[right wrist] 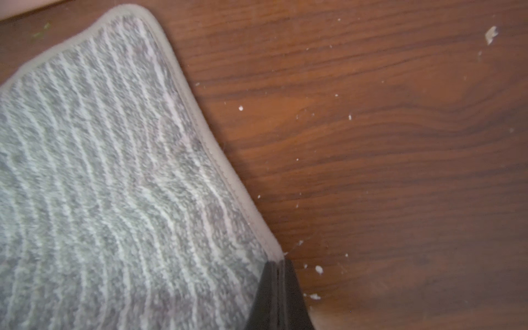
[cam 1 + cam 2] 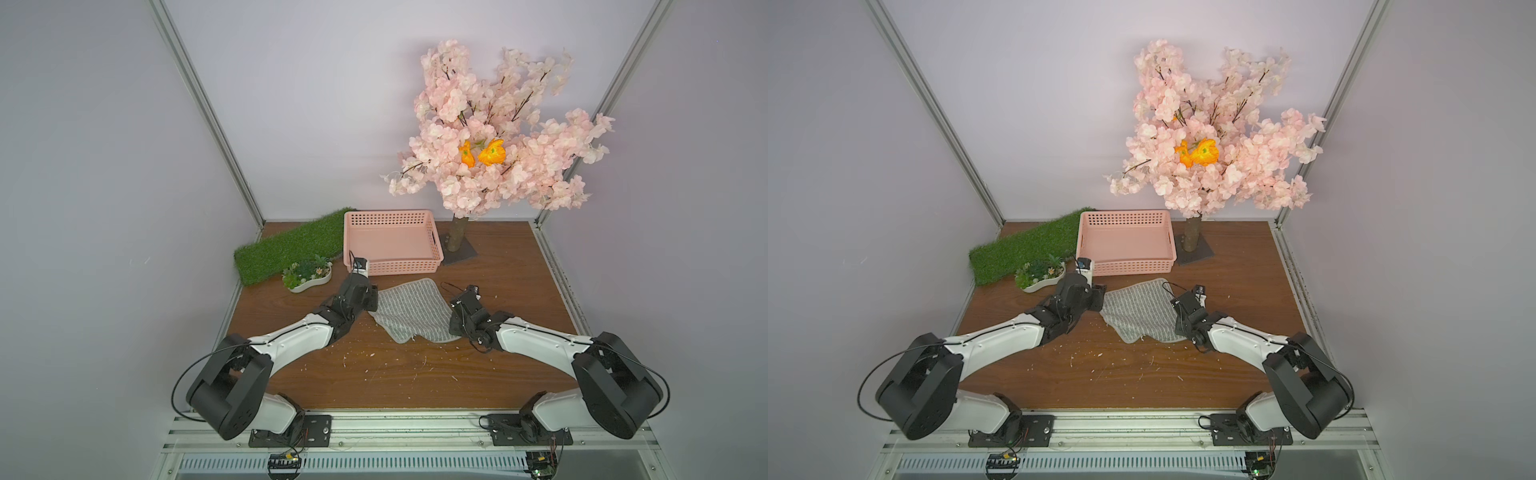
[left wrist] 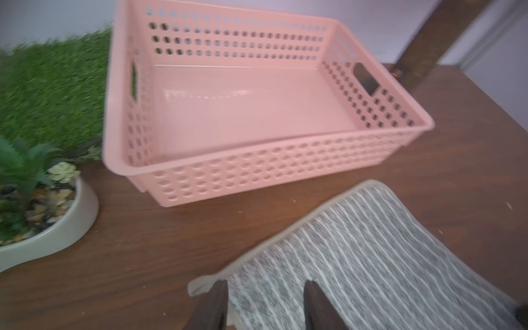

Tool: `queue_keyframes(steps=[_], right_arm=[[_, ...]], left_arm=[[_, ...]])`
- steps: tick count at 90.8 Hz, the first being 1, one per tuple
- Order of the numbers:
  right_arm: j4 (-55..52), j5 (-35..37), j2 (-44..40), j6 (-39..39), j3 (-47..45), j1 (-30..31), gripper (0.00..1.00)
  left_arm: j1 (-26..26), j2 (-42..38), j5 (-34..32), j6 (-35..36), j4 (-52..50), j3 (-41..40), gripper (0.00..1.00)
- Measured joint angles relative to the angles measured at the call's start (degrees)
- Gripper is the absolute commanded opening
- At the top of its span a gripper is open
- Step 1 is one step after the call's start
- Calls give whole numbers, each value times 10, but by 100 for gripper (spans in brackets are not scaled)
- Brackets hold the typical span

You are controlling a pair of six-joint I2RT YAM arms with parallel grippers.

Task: Fold the square dishcloth
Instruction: Flatten out the cleaning item at the center of the board.

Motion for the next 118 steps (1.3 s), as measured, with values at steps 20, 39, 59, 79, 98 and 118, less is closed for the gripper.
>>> queue_keyframes(steps=[20, 39, 59, 79, 98, 118], right_arm=[[-1, -3, 0, -4, 0, 0, 0], [-1, -5, 0, -8, 0, 0, 0], [-2, -6, 0, -10, 0, 0, 0], [-2, -7, 0, -10, 0, 0, 0], [-2, -9, 0, -10, 0, 0, 1], [-5, -8, -2, -10, 0, 0, 1]], left_arm=[[-90, -33, 83, 90, 56, -122, 47], [-112, -21, 120, 133, 67, -142, 50], [-124, -8, 141, 162, 85, -142, 51], [-127, 30, 153, 183, 88, -136, 50], [-127, 74, 155, 197, 88, -106, 51], [-130, 90, 147, 198, 85, -96, 17]])
